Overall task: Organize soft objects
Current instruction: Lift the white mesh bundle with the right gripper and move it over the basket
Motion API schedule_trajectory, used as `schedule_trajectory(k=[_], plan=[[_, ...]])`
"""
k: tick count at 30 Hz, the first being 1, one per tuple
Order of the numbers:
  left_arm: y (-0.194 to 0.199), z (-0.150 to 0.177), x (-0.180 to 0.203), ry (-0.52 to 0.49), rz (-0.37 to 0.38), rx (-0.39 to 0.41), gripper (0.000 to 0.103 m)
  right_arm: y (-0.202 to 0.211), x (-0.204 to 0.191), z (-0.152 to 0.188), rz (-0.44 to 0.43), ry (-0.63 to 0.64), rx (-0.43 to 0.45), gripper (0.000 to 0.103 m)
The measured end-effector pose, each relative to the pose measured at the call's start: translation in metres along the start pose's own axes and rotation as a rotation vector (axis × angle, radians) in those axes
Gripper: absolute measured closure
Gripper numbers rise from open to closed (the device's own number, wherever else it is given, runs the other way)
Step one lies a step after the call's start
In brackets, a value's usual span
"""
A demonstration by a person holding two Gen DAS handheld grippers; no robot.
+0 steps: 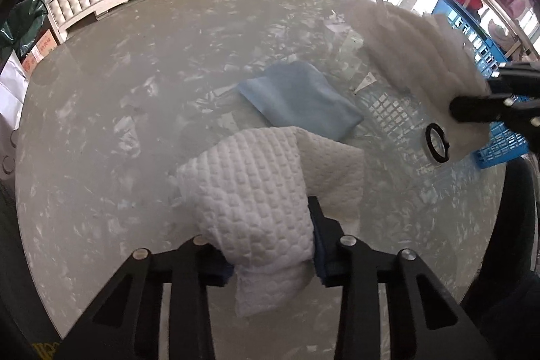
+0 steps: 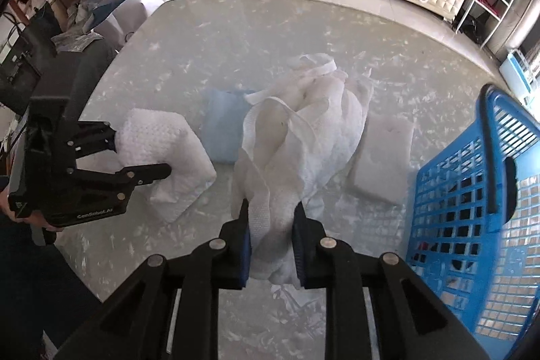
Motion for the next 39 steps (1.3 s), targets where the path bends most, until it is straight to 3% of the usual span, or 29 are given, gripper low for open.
schedule_trajectory(k=[12,26,32,39], plan=[[0.011,0.011,0.009,0.019,-0.004,-0.004,0.077,0.061,0.005,-0.005,0.032,0.089,0.084,0.084],[0.029,0.025,0.026,0.034,-0.016,0.005,0.078,0.128,0.059,0.008,0.09,0.085,0.164,0.084],[0.036,0.026,0.033,0.039,-0.019,0.008,0.078,0.132,0.093,0.031,0.113,0.034,0.139,0.084],[0.043,0.026,0.043,0.037,-0.018,0.009,0.078,0.115,0.123,0.068,0.1,-0.019,0.047,0.084]])
Point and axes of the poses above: each gripper's, at about its wrist camera, not at the fingertips, and y roughly against the way its jaws point, x to its right, z to its underside, the point moved 5 cm from there along -y, roughly the way its jaws point, and after that the axes turned 3 degrees about z, right-handed, at the moved point
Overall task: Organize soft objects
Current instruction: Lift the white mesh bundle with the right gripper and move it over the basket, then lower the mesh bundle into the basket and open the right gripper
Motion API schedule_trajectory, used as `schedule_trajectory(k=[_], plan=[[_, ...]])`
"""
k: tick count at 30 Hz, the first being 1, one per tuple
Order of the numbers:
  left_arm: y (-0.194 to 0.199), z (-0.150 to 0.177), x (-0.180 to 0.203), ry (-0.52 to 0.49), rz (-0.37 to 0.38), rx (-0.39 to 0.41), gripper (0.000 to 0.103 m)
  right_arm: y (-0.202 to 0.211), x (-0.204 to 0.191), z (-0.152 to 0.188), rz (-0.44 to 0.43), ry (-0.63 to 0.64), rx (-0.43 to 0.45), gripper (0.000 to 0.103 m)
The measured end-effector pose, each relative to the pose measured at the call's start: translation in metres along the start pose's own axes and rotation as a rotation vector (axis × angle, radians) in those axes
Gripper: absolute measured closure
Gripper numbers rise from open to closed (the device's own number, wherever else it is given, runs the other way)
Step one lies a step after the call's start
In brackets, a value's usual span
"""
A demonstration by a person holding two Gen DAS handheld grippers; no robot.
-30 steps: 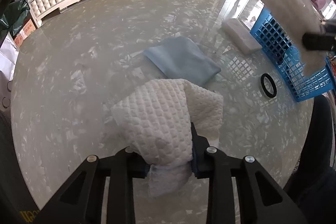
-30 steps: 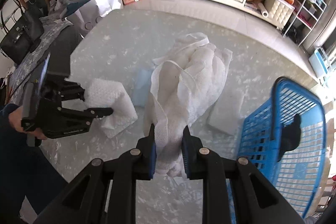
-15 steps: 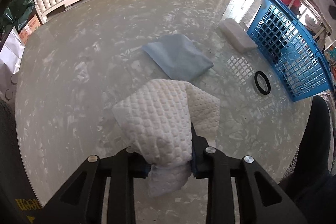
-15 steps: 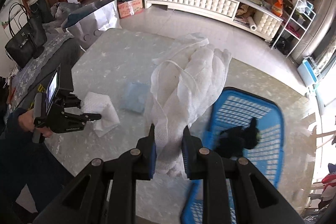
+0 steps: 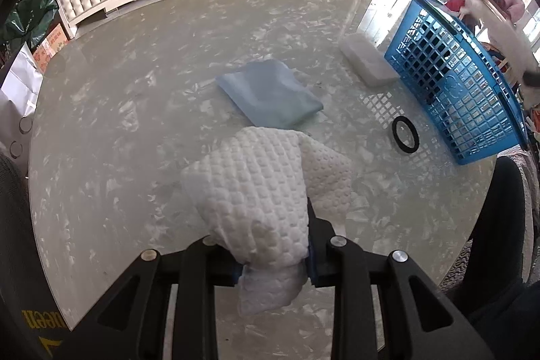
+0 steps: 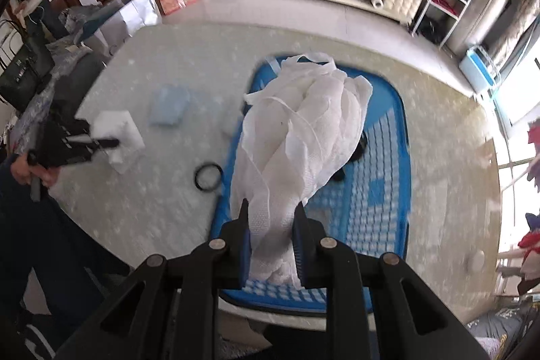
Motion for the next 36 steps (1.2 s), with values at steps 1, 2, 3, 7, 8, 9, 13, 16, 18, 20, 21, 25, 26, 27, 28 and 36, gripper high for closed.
schedule_trajectory(k=[1,2,3,7,8,9,13,16,18,20,21,25,26,27,28,36], plan=[[0.001,0.0,0.002,0.0,0.0,0.0,0.078,-0.007,0.004,0.006,0.002,-0.003,-0.022,0.084],[0.002,0.0,0.004,-0.001,0.002,0.0,0.078,-0.01,0.006,0.01,0.003,-0.006,-0.036,0.084],[0.002,0.0,0.004,0.0,0.002,0.001,0.078,-0.015,0.008,0.013,0.004,-0.008,-0.049,0.084],[0.005,-0.001,0.011,0.0,0.005,0.0,0.077,-0.039,0.015,0.026,0.001,-0.016,-0.108,0.084],[0.006,0.0,0.012,-0.002,0.003,0.0,0.077,-0.045,0.016,0.029,0.001,-0.017,-0.126,0.084],[0.004,0.0,0.013,-0.002,0.001,-0.001,0.077,-0.052,0.017,0.031,0.004,-0.019,-0.146,0.084],[0.004,-0.001,0.014,0.002,0.001,-0.003,0.078,-0.079,0.021,0.033,0.024,-0.041,-0.205,0.083],[0.003,-0.001,0.014,0.001,0.003,-0.002,0.077,-0.095,0.025,0.033,0.033,-0.05,-0.241,0.083],[0.002,-0.001,0.013,0.001,0.004,-0.004,0.078,-0.104,0.025,0.033,0.04,-0.053,-0.258,0.083],[0.001,0.0,0.013,0.004,0.006,-0.004,0.078,-0.116,0.022,0.031,0.041,-0.057,-0.281,0.083],[0.002,-0.001,0.013,0.005,0.009,-0.002,0.078,-0.119,0.022,0.033,0.042,-0.056,-0.288,0.082],[0.004,-0.004,0.015,0.005,0.012,0.004,0.077,-0.132,0.01,0.033,0.048,-0.047,-0.306,0.079],[0.005,-0.004,0.016,0.009,0.016,0.006,0.077,-0.135,0.01,0.034,0.061,-0.045,-0.309,0.079],[0.006,-0.005,0.018,0.014,0.027,0.009,0.077,-0.137,0.01,0.034,0.067,-0.045,-0.311,0.077],[0.008,-0.006,0.019,0.018,0.04,0.009,0.077,-0.139,0.01,0.035,0.073,-0.046,-0.309,0.073],[0.027,-0.019,0.048,-0.035,0.022,0.032,0.077,-0.12,0.008,0.051,0.078,-0.035,-0.22,0.038]])
Point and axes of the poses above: each gripper's, at about its wrist camera, not at the fingertips, and y roughly against the way its jaws point, x to its right, z to its underside, the point moved 5 cm from there along -y, roughly the way its jaws point, and after that the axes turned 3 degrees about z, right-handed, at the moved point
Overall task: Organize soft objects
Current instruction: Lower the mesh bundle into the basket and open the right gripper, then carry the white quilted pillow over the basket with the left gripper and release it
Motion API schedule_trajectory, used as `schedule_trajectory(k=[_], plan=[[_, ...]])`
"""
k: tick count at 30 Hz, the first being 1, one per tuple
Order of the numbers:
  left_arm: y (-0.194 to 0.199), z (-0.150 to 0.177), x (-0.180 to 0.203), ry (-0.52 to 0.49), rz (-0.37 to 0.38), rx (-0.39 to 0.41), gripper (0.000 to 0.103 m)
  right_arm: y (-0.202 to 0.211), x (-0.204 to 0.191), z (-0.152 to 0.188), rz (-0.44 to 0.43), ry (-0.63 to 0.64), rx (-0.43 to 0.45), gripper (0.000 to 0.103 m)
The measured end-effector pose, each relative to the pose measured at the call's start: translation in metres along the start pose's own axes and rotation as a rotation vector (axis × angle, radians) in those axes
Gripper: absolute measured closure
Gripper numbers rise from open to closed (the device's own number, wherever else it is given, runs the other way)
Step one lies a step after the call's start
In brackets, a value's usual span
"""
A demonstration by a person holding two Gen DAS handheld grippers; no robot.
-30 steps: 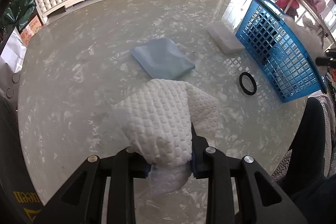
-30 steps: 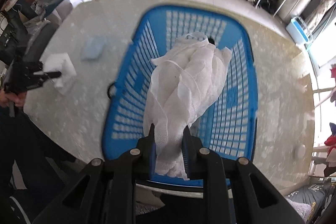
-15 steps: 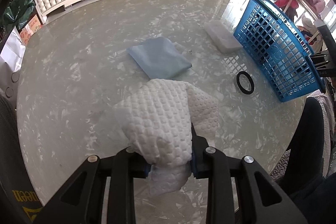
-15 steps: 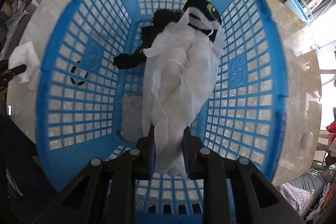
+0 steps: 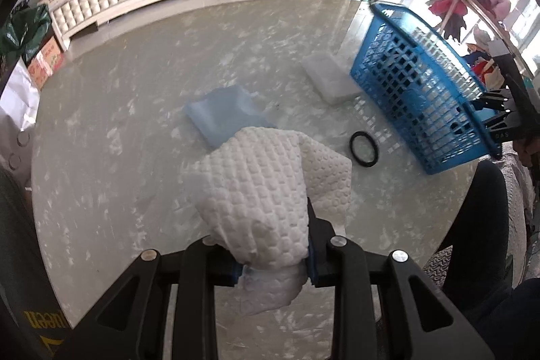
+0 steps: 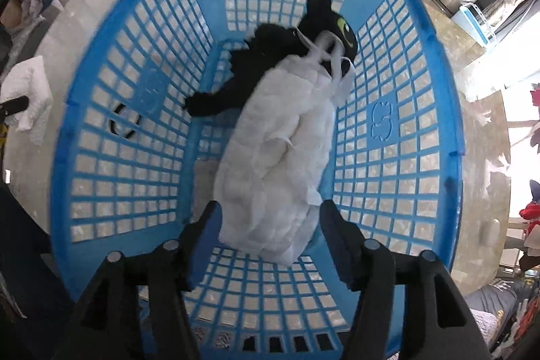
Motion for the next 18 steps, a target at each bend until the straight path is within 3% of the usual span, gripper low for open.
schedule_trajectory(k=[4,7,14,18], plan=[[0.011,-0.01,0.022,-0.047,-0.01,0.012,0.077,0.015,-0.008,0.003,-0.015,0.029,0.062,0.021],[0.019,-0.02,0.04,-0.077,-0.011,0.024,0.077,0.034,-0.006,0.005,0.022,0.025,0.142,0.006],[0.035,-0.046,0.089,-0.165,-0.007,0.056,0.077,0.062,0.026,0.011,0.062,-0.034,0.273,0.0],[0.038,-0.059,0.116,-0.211,0.009,0.069,0.077,0.068,0.041,0.018,0.058,-0.07,0.305,0.0]])
Point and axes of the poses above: each gripper's, at about its wrist camera, not at the fingertips, and y roughly against the way its jaws point, x to its right, z to its underside, the point moved 5 cm from there along -y, roughly the way its jaws point, and after that the axes turned 3 degrees about z, right-handed, at the moved point
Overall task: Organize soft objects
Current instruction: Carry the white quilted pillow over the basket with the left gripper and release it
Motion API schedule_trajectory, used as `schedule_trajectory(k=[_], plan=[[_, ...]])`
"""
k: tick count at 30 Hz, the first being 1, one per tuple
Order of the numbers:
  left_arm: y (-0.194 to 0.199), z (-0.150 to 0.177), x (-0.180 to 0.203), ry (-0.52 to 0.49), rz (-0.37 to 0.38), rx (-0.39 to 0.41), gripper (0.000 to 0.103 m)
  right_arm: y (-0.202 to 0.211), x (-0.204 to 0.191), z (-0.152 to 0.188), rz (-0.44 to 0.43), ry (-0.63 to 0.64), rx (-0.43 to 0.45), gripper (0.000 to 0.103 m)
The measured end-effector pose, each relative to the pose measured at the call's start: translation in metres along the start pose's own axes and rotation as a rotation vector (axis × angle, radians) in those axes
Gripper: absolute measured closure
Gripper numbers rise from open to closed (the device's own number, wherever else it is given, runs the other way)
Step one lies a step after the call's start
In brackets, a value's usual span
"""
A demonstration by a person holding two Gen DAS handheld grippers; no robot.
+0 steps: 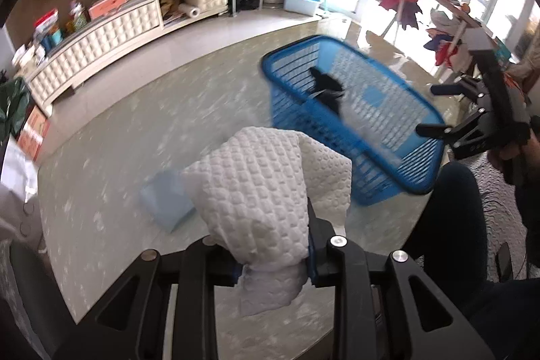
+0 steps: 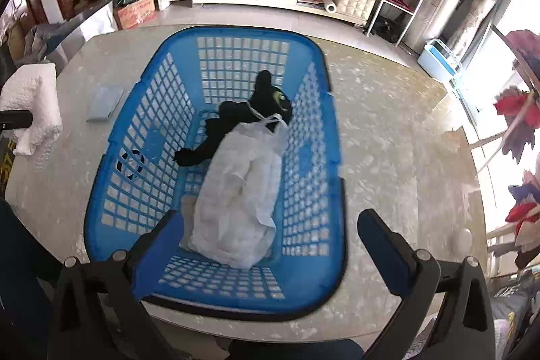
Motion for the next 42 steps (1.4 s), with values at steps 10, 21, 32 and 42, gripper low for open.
schedule_trajectory(k=[10,21,32,42], plan=[[-0.002,-0.046,0.048,-0.08,0.023,0.019,0.077,0.006,0.03,0.022,-0.028,-0.117,0.025,0.0],[-0.037,-0.071,0.088,-0.159,0.067,-0.035,0.077,0.007,0.04,0.027,-0.049,-0.137,0.044,0.0],[-0.075,-0.077,0.109,-0.249,0.1,-0.092,0.077,0.002,0.049,0.031,-0.022,-0.137,0.053,0.0],[-0.114,-0.074,0.118,-0.338,0.15,-0.097,0.077,-0.006,0.05,0.03,-0.047,-0.151,0.044,0.0]])
Point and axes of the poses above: each gripper's, at about its wrist camera, not at the fingertips, and y roughly against the way its jaws point, x to its right, z to its underside, the point moved 5 cm from there along -y, roughly the way its jaws point, and after that the axes turned 3 degrees about z, right-handed, at the moved point
